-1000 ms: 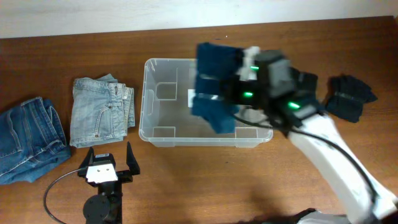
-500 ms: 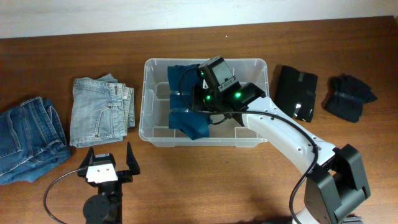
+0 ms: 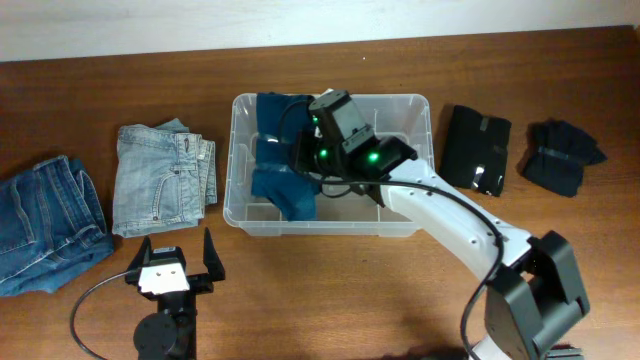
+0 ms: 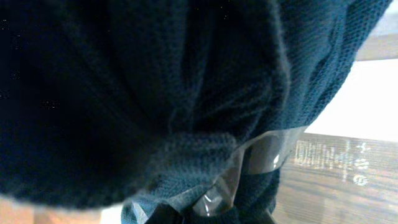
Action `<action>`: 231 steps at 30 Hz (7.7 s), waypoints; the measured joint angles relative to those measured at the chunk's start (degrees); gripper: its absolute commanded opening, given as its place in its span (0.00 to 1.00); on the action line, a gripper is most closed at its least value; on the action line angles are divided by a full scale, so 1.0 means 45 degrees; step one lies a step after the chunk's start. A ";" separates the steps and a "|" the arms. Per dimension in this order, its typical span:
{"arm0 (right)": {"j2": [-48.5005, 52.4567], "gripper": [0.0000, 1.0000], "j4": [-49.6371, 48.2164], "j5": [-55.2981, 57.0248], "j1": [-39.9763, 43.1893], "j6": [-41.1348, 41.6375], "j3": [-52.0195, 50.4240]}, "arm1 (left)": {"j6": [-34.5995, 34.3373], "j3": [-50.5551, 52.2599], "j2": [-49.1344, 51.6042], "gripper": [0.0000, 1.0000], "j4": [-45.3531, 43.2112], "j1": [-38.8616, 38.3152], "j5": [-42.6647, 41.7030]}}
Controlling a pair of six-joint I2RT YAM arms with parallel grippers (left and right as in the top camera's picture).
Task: Pack container
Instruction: 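Carry the blue garment into the bin's left side and release it, then lift the right gripper out of the bin toward the black clothes, then grasp the folded black garment with the right gripper, then carry the black garment into the bin beside the blue one and release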
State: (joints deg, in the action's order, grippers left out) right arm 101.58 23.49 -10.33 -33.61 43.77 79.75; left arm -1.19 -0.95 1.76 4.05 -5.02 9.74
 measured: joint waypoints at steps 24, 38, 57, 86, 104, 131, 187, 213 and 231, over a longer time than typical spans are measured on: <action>0.1948 0.09 0.0117 -0.0049 -0.0593 -0.0039 0.0010 | 0.0000 0.0000 0.0000 0.99 0.0005 0.0000 0.0000; 0.1948 0.33 -0.0068 -0.0053 -0.0593 -0.0053 0.0019 | 0.0000 0.0000 0.0000 0.99 0.0000 0.0000 0.0000; 0.1943 0.89 0.1831 -0.0311 0.0248 -0.2273 0.0855 | 0.0000 0.0000 0.0000 0.99 0.0000 0.0000 0.0000; 0.1039 0.99 1.2046 0.0029 1.1861 -0.7446 0.7456 | 0.0000 0.0000 0.0000 0.99 0.0000 0.0000 0.0000; 0.1112 0.99 0.5829 -0.2399 1.3804 -0.7878 0.0996 | 0.0000 0.0000 0.0000 0.99 0.0005 0.0000 0.0000; 0.2929 0.88 0.4770 -0.3011 1.3104 -0.8432 0.0510 | 0.0000 0.0000 0.0000 0.99 0.0000 0.0000 0.0000; 0.2807 0.63 0.2671 -0.2302 1.3075 -0.8864 -0.1370 | 0.0000 0.0000 0.0000 0.99 0.0005 0.0000 0.0000; 0.2807 0.04 0.7383 -0.2686 1.3036 -0.7883 0.1175 | 0.0000 0.0000 0.0000 0.99 0.0000 0.0000 0.0000; 0.0272 0.04 1.2182 -0.3162 1.2784 -0.8825 0.5557 | 0.0000 0.0000 0.0000 1.00 0.0000 0.0000 0.0000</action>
State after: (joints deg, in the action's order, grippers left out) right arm 102.80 78.30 -24.56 23.92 4.05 104.75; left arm -1.19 -0.95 1.76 4.05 -5.02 9.74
